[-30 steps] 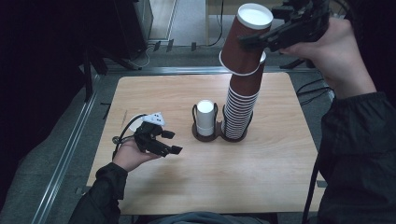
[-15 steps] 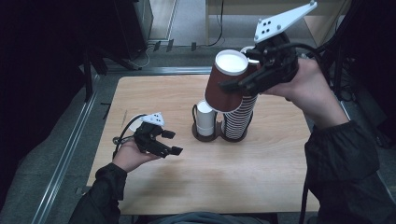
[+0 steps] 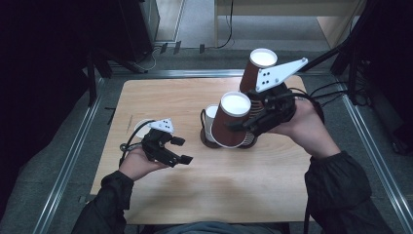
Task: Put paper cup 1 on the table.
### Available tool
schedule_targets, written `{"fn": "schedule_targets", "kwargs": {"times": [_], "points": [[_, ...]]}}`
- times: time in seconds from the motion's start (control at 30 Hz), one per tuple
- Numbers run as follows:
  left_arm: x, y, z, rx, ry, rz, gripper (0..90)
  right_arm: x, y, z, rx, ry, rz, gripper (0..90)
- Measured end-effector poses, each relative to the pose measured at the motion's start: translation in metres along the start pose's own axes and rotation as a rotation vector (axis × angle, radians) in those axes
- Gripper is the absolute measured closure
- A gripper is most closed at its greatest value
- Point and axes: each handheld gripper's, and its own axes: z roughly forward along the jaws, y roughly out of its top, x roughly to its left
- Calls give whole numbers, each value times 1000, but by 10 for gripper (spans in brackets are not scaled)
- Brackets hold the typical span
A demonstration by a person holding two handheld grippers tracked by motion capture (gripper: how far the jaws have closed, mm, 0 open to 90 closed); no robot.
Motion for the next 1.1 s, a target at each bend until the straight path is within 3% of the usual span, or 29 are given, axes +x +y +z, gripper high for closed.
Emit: {"fn": "schedule_targets", "kwargs": {"times": [0.4,0.57,0.7,0.8,0.93,1.1], "points": [[-3,1,1,-15,-4,18,211,-1,-55,35,18,19,62,208],[-5,3,4,-3,-28,13,229,-1,-71,49,49,6,79,208],[-6,3,6,-13,-29,25,218,0,-81,60,39,10,101,208],[-5,3,8,9,-45,11,216,1,-88,68,39,14,107,208],[-7,3,11,18,-41,32,224,0,-98,76,25,27,121,208],[-6,5,15,15,-58,40,193,1,-107,89,45,29,123,208]]}}
